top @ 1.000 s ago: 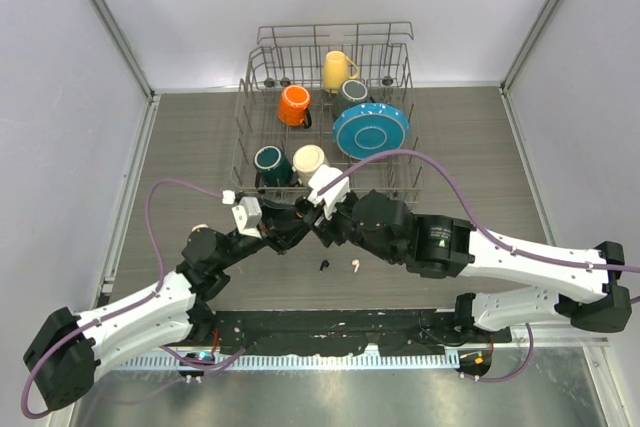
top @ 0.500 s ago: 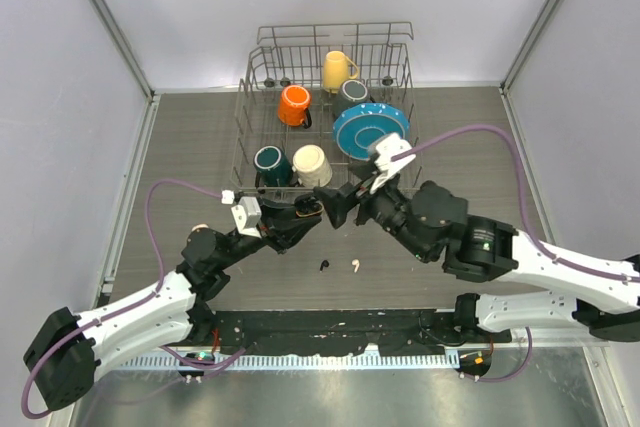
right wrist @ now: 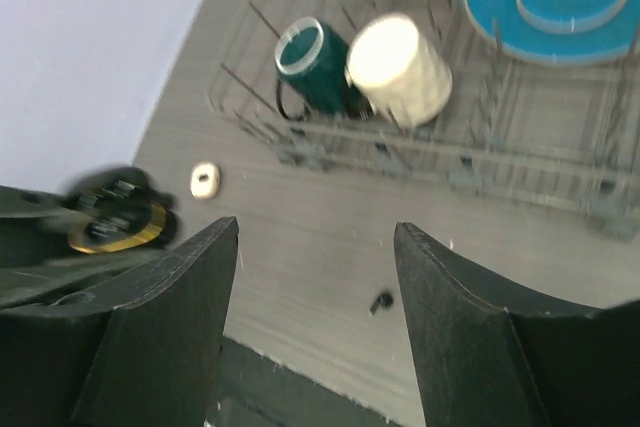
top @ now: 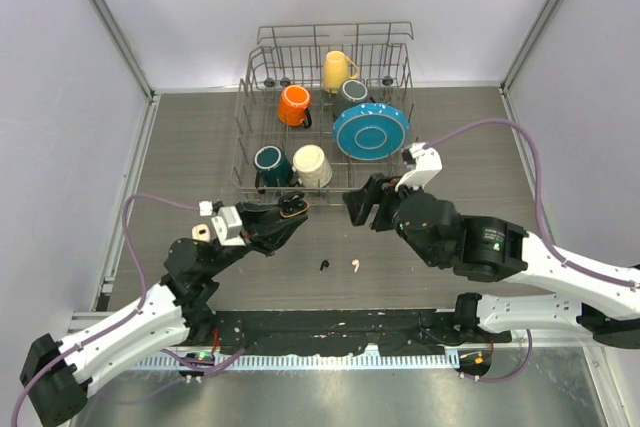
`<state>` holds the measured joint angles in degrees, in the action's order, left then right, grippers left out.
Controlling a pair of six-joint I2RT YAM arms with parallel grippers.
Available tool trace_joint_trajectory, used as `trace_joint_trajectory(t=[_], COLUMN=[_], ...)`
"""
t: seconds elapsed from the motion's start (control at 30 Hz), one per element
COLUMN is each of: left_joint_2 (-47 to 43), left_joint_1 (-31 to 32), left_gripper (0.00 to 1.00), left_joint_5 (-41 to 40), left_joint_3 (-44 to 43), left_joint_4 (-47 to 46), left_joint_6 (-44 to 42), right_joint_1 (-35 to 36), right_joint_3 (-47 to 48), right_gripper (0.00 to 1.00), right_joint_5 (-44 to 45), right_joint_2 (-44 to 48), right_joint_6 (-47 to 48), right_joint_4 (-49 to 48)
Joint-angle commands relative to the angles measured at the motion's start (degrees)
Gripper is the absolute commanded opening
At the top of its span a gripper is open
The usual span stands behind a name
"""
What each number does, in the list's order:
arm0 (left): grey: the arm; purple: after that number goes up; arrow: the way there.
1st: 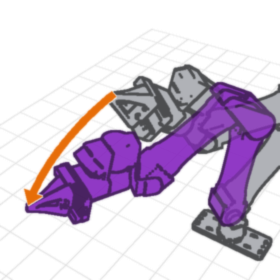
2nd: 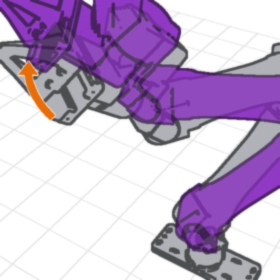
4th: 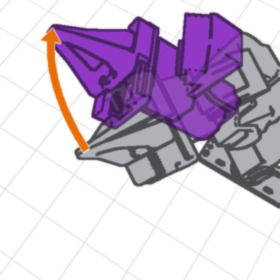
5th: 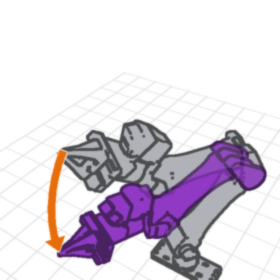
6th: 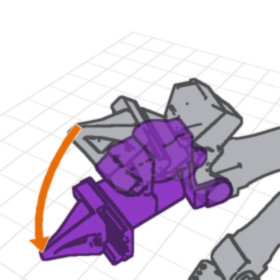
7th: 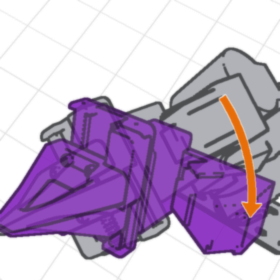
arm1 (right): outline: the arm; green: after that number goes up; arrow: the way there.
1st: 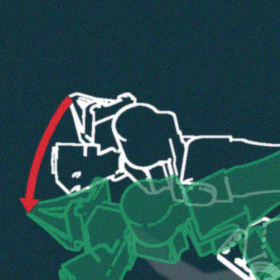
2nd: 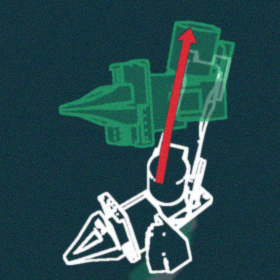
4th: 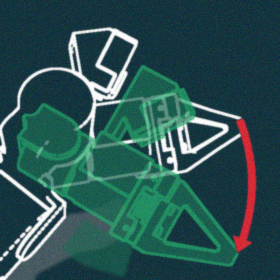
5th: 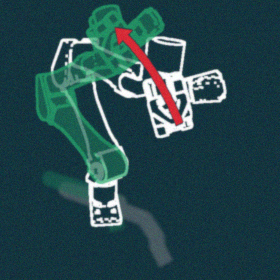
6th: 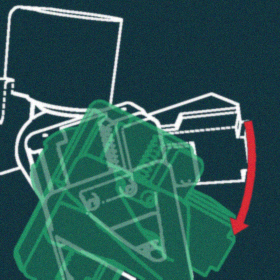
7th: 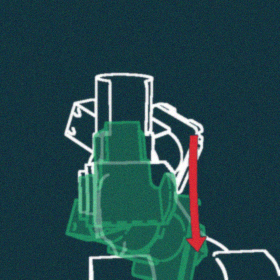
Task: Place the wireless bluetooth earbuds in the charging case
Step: Pick up the earbud from the center of the board.
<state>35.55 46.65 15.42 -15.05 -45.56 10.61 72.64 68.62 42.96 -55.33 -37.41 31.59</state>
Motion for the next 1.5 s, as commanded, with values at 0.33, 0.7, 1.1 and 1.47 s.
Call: trace_joint_trajectory(t=[0.33, 0.7, 1.1, 1.47], left_joint_2=[-11.55, -13.84, -14.72, -16.39], left_joint_1=[0.19, 0.19, 0.11, 0.11], left_gripper=[0.0, 0.0, 0.0, 0.0], left_joint_5=[-4.43, -5.93, -7.07, -8.21], left_joint_3=[0.11, 0.63, 1.6, 1.95], left_joint_4=[12.33, 14.36, 13.83, 14.8], left_joint_6=[-3.4, -3.49, -3.93, -4.46], right_joint_1=[-0.04, -7.77, -10.85, -10.94], right_joint_3=[-8.24, -8.23, -6.92, -6.83], right_gripper=[0.65, 0.63, 0.58, 0.53], right_joint_5=[-9.38, -23.08, -30.38, -31.97], right_joint_2=[-15.93, -25.35, -33.96, -37.92], right_joint_6=[-38.52, -45.21, -48.81, -50.04], right_joint_4=[10.95, 7.62, 7.96, 7.08])
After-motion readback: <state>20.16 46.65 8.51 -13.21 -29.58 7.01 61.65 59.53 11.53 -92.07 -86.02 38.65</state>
